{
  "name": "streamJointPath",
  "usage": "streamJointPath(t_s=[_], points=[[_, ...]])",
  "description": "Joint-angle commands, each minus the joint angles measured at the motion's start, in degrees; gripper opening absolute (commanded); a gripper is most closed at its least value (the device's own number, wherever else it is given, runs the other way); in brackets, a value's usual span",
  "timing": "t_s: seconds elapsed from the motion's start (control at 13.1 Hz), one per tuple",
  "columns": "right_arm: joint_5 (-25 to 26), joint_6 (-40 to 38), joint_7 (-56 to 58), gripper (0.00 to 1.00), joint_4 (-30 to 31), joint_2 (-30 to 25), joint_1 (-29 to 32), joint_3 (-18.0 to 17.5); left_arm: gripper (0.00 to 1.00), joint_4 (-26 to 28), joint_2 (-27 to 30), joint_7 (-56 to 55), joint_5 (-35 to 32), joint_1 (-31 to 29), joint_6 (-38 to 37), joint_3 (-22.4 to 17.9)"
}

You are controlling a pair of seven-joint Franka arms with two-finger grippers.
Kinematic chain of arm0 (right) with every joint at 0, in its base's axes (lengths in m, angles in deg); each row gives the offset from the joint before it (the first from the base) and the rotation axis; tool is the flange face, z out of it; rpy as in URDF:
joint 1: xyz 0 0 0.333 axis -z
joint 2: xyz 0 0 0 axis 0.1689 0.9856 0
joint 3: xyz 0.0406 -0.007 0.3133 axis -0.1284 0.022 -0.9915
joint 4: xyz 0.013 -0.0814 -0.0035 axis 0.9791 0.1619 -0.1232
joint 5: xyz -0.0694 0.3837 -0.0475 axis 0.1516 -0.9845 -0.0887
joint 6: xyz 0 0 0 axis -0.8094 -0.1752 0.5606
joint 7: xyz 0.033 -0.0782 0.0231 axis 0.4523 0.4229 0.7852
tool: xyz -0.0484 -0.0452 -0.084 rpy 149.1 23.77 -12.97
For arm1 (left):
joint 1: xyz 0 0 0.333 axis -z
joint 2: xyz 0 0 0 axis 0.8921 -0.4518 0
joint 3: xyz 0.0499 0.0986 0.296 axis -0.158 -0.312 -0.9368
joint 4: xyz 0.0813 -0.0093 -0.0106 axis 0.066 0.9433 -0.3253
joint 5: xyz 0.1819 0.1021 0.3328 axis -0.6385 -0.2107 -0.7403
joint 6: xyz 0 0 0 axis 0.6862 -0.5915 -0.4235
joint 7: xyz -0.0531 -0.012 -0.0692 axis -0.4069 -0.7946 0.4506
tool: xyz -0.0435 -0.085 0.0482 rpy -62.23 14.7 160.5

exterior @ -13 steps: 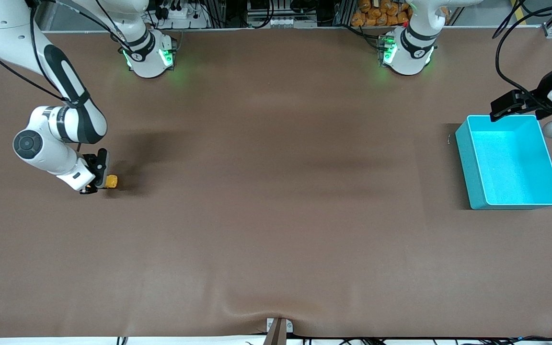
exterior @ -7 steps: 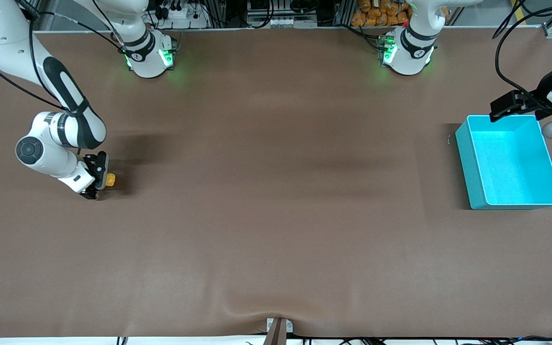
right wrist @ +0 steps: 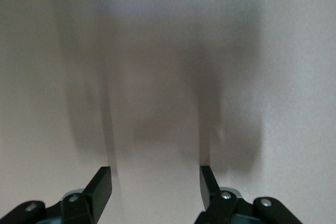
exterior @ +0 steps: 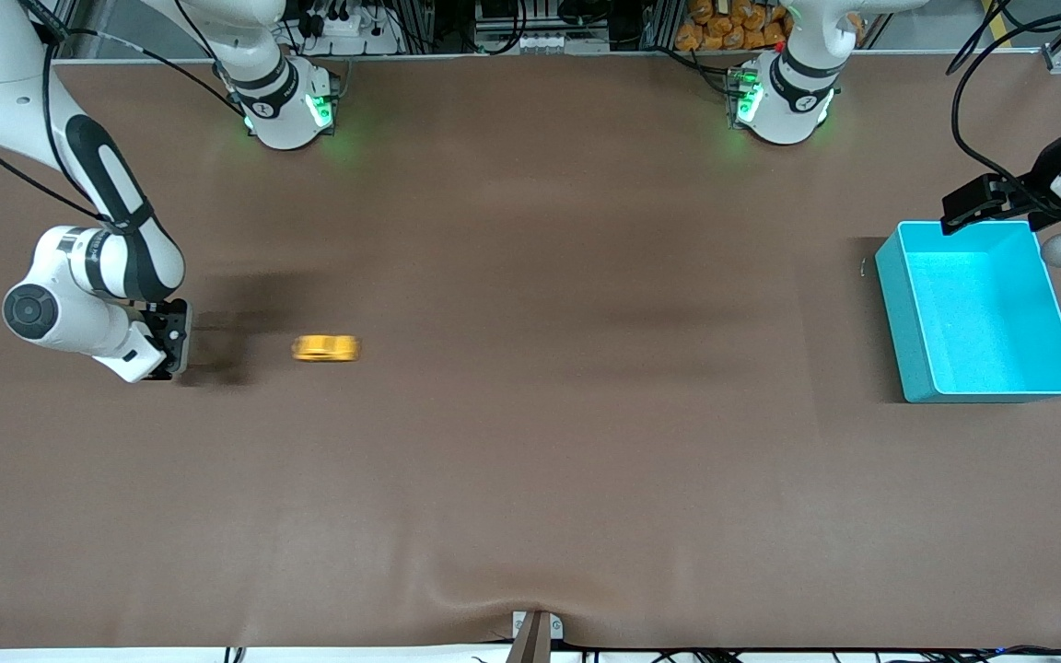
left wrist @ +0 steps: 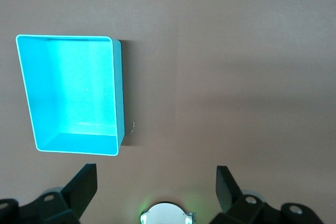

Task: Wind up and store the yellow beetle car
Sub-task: 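Open the right gripper, letting the car drive toward the blue bin, then reach the left gripper to the car while the right gripper retracts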

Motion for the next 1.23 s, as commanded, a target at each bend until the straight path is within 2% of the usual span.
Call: streamJointPath(t_s=[0.0, 0.38, 0.54, 0.84, 1.15], points=[[-3.61, -5.63, 0.8, 0.76, -4.31, -0.12, 3.2, -1.15, 1.0, -0.09, -0.01, -0.22, -0.89, 0.01, 0.4, 0.19], [-9.51, -24.79, -0.08, 0.76, -17.49, -0.83, 2.94, -1.06, 1.0, 0.0, -0.1, -0.05, -1.06, 0.01, 0.31, 0.19], [-11.19, -28.85, -0.95, 0.76, -20.05, -1.0, 3.11, -0.98, 1.0, 0.09, -0.27, 0.04, -1.06, -0.16, 0.31, 0.19], [-11.28, -31.23, -6.3, 0.76, -21.29, -4.51, 3.11, -1.06, 1.0, 1.49, -0.36, -4.24, -0.98, -0.77, -0.13, 0.28], [-11.28, -44.13, -16.75, 0.79, -33.65, -4.61, 1.98, -1.06, 1.0, 5.35, -3.25, -7.68, -0.89, -0.78, 1.45, 0.19]])
